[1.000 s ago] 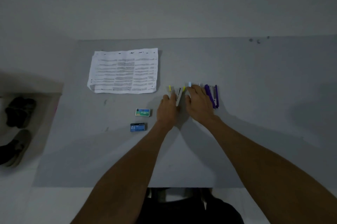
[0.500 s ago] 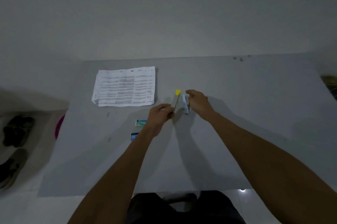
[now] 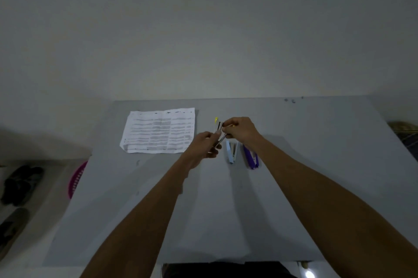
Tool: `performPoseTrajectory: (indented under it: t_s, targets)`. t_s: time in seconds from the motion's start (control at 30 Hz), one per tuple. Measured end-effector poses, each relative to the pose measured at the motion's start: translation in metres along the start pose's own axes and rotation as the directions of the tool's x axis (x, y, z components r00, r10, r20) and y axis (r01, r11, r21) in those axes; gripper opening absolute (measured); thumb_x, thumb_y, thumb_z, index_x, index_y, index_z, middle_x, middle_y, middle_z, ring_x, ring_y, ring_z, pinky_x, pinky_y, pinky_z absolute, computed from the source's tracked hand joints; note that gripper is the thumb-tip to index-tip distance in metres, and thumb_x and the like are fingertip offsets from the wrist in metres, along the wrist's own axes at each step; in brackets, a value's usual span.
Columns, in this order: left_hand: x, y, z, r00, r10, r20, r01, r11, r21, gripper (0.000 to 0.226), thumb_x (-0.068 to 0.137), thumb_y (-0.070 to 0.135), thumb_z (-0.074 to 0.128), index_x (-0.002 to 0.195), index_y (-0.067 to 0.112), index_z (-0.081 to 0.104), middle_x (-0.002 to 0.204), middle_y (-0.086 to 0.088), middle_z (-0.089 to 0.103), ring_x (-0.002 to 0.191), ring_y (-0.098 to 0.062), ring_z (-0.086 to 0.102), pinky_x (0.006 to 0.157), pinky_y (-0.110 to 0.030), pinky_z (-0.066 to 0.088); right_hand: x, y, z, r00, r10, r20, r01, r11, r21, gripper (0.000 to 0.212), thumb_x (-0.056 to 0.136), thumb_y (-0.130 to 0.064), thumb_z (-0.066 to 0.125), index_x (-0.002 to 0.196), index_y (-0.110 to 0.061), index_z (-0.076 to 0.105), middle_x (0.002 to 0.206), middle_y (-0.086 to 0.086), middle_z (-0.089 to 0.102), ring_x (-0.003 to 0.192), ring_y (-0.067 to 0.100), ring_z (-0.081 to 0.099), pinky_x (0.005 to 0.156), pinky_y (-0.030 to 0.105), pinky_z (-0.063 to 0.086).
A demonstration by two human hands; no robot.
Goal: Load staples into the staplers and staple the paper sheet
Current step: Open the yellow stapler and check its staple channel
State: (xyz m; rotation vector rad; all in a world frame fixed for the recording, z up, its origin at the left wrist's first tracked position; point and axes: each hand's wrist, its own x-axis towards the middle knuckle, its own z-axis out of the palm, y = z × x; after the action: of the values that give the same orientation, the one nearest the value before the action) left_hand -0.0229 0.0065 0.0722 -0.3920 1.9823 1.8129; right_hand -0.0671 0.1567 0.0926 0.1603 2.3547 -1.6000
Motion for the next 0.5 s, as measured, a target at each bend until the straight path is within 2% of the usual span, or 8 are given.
performPoseTrajectory:
  t_s: [0.1,0.23,0.3,0.37,0.43,0.5]
  targets:
    - [0.007,0.006,0.006,0.995,0.068,-0.069,-0.063,0.995,0.076,0.031,0.098,0.036,0.045,0.109,0.007,0.052,0.09,-0.012,0.063,0.073,-0.02,0.06,0.07,-0.034,0.055,-0.001,-0.004,0.004,0.999,-0.026,-0.03,0.024,0.999,-0.042,0.02,0.083,-0.006,0.067,0.102,-0.01,0.072,0.088,0.012,0.072,0.074,0.019,0.07,0.081,0.031,0.058]
    - [0.013,0.01,0.011,0.98,0.16,-0.117,-0.147,0.982,0.118,0.016,0.1,0.019,0.04,0.104,0.006,0.047,0.089,-0.013,0.054,0.076,-0.021,0.055,0.079,-0.041,0.056,0.001,-0.004,0.01,0.996,0.04,-0.073,-0.042,0.999,-0.021,0.032,0.08,0.001,0.056,0.1,-0.019,0.072,0.092,0.013,0.072,0.083,0.024,0.07,0.083,0.037,0.058]
    - [0.016,0.012,0.01,0.963,0.188,-0.191,-0.184,0.982,0.041,0.013,0.101,0.018,0.038,0.096,0.008,0.046,0.088,-0.014,0.055,0.078,-0.022,0.057,0.077,-0.038,0.056,0.002,-0.002,0.011,0.992,0.075,-0.102,-0.071,0.996,0.045,0.033,0.081,0.005,0.056,0.097,-0.018,0.072,0.097,0.016,0.071,0.08,0.024,0.07,0.08,0.035,0.059]
    - [0.023,0.016,0.004,0.951,0.17,-0.257,-0.19,0.98,-0.055,0.017,0.101,0.021,0.038,0.087,0.014,0.045,0.086,-0.011,0.06,0.08,-0.022,0.06,0.074,-0.035,0.056,0.0,0.0,0.011,0.988,0.112,-0.107,-0.096,0.984,0.149,0.03,0.083,0.008,0.057,0.102,-0.011,0.07,0.099,0.021,0.069,0.073,0.022,0.067,0.073,0.028,0.059]
    - [0.03,0.02,-0.003,0.954,0.138,-0.267,-0.172,0.979,-0.108,0.021,0.101,0.023,0.04,0.083,0.017,0.046,0.085,-0.006,0.064,0.08,-0.019,0.06,0.071,-0.033,0.052,-0.001,0.001,0.01,0.989,0.131,-0.068,-0.113,0.968,0.223,0.027,0.084,0.01,0.059,0.106,-0.003,0.067,0.103,0.025,0.065,0.075,0.022,0.066,0.067,0.022,0.058]
    - [0.032,0.022,-0.011,0.956,0.085,-0.282,-0.143,0.971,-0.192,0.02,0.1,0.023,0.043,0.082,0.016,0.051,0.085,-0.004,0.065,0.077,-0.016,0.059,0.071,-0.032,0.049,0.0,0.001,0.009,0.987,0.161,0.019,-0.16,0.946,0.283,0.023,0.083,0.012,0.06,0.104,0.004,0.066,0.106,0.025,0.061,0.082,0.027,0.065,0.069,0.025,0.059]
